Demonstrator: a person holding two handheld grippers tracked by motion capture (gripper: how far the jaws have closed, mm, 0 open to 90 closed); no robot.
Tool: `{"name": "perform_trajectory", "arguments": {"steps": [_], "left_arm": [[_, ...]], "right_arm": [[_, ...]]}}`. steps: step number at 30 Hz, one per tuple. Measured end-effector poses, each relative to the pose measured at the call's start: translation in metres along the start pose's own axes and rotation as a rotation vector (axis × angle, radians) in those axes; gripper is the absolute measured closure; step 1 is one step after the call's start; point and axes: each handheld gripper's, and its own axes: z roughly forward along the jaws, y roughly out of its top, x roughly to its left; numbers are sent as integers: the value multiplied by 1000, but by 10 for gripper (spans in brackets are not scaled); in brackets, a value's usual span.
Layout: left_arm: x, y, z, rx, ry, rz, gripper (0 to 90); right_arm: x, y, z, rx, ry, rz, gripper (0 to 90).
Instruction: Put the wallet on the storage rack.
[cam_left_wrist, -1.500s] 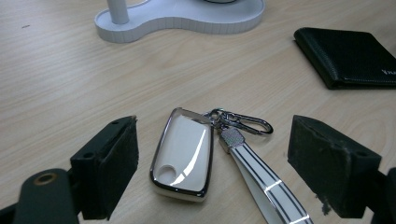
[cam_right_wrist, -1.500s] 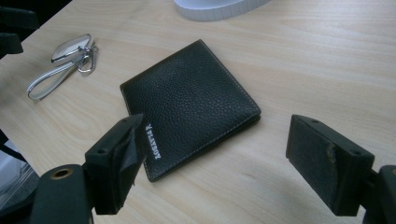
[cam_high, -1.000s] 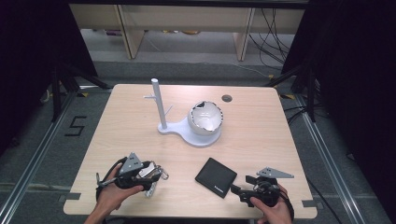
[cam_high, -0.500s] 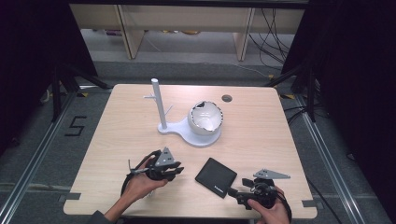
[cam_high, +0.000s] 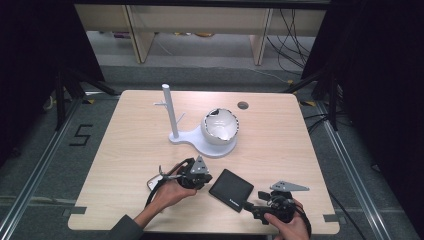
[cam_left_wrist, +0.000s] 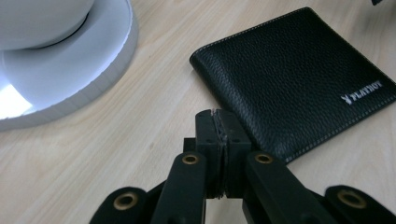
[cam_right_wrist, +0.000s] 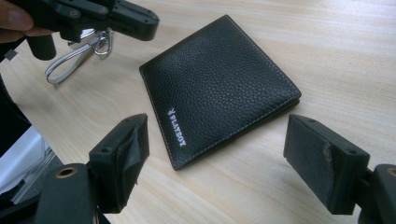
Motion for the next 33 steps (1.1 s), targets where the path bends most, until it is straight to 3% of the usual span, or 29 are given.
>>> {"name": "perform_trajectory", "arguments": {"steps": [1, 2, 7, 12, 13, 14, 17, 19, 20, 21, 23, 25, 26, 28, 32, 33], "left_arm": [[0, 2, 3, -2, 2, -8, 879], [0, 4, 6, -1, -4, -12, 881], [0, 10, 20, 25, -31, -6, 881], [1, 9, 24, 40, -40, -17, 877], [3, 9, 23, 57, -48, -4, 877], [3, 8, 23, 50, -48, -20, 879], [2, 6, 22, 57, -62, -25, 883], [2, 5, 20, 65, -64, -27, 883], [1, 4, 20, 69, -63, -26, 884], [0, 3, 19, 71, -61, -28, 884], [-3, 2, 18, 94, -97, -20, 879], [-5, 3, 17, 100, -98, -15, 877], [-8, 3, 17, 101, -103, -14, 875], [-13, 3, 17, 103, -127, -13, 872], [-28, 4, 18, 82, -164, -38, 867], [-31, 5, 18, 85, -167, -33, 861]], "right_arm": [[0, 0, 0, 0, 5, 3, 229], [1, -1, 0, 19, 8, 49, 227], [-2, -2, 1, 15, 25, 90, 223], [-1, -2, 2, 18, 23, 96, 223], [-4, -2, 3, 5, 12, 48, 223], [-2, -2, 2, 21, 18, 85, 223], [-3, -2, 3, 12, 34, 112, 232], [-7, -2, 3, 7, 31, 99, 235], [-7, -2, 2, 9, 32, 128, 236], [-9, -3, 2, -3, 32, 121, 237], [-13, -1, 2, -3, 27, 111, 240], [-14, -1, 3, -8, 40, 132, 242], [-11, -1, 2, 7, 50, 212, 247], [-17, 0, 3, -3, 31, 180, 253], [-21, 3, 4, -13, 37, 212, 272], [-28, 4, 8, -34, 29, 157, 290]]}}
